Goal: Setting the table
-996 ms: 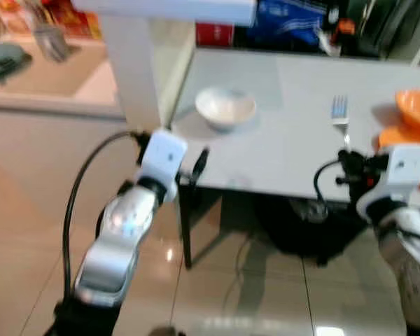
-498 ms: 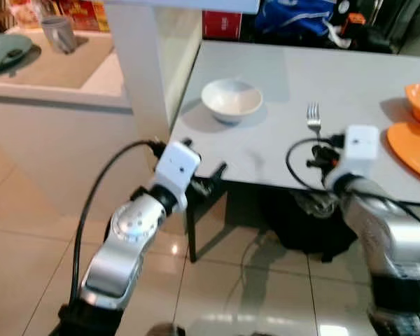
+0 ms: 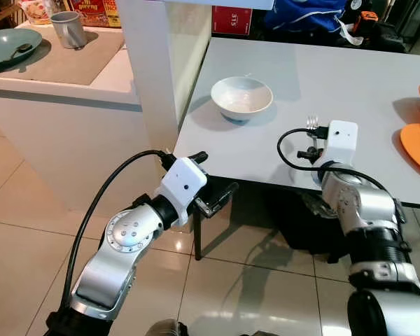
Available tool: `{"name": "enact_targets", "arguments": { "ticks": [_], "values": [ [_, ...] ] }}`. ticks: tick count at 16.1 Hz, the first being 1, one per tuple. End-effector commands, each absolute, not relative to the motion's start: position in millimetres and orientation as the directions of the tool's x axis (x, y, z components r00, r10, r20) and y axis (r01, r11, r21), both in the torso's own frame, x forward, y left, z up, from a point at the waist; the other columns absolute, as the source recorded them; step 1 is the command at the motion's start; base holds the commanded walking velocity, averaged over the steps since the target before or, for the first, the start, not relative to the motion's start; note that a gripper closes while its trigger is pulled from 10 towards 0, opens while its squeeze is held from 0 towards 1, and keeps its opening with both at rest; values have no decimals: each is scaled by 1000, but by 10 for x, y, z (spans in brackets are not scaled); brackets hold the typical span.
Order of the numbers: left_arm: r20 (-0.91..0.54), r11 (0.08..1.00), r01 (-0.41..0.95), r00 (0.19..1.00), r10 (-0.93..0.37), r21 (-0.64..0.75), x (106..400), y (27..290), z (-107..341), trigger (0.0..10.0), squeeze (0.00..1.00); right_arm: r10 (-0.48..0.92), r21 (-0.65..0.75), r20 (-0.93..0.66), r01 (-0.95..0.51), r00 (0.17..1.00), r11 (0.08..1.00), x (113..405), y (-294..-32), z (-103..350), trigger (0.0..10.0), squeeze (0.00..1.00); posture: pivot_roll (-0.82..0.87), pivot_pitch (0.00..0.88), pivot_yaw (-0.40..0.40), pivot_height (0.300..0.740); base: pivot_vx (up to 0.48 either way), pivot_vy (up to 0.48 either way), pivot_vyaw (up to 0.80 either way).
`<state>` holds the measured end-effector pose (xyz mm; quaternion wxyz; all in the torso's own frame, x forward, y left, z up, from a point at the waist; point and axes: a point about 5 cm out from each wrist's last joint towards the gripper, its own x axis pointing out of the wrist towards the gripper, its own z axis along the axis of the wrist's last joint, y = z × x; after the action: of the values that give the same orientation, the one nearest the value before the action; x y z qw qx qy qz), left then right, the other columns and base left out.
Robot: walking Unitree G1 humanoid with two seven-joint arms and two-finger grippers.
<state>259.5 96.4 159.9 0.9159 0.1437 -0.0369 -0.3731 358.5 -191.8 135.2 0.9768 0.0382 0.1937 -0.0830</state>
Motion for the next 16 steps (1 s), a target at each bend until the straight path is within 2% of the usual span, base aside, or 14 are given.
{"name": "enact_targets", "arguments": {
  "ticks": [1,5,8,12,16],
  "values": [
    [-24,667,679,706,-707,307,2575,962,1652,10000,0,-164,41,-364,191,917,981,3631,-1960,1376,10000,0,64,89,4,740,0,0,0],
    [-39,644,695,689,-724,320,2551,953,1701,10000,0,-134,85,-313,168,940,982,3760,-2032,1383,10000,0,97,145,5,740,0,0,0],
    [-35,622,711,667,-744,329,2514,919,1800,10000,0,-167,6,-285,176,944,984,3842,-2154,1425,10000,0,127,187,4,740,0,0,0],
    [-47,615,714,665,-746,335,2483,963,1856,10000,0,-146,0,-272,152,951,988,3910,-2210,1491,10000,0,156,233,-8,740,0,0,0],
    [-57,613,717,663,-746,332,2455,964,1888,10000,0,-93,116,-328,137,940,984,3935,-2146,1460,10000,0,168,237,-28,740,0,0,0]
  ]
}}
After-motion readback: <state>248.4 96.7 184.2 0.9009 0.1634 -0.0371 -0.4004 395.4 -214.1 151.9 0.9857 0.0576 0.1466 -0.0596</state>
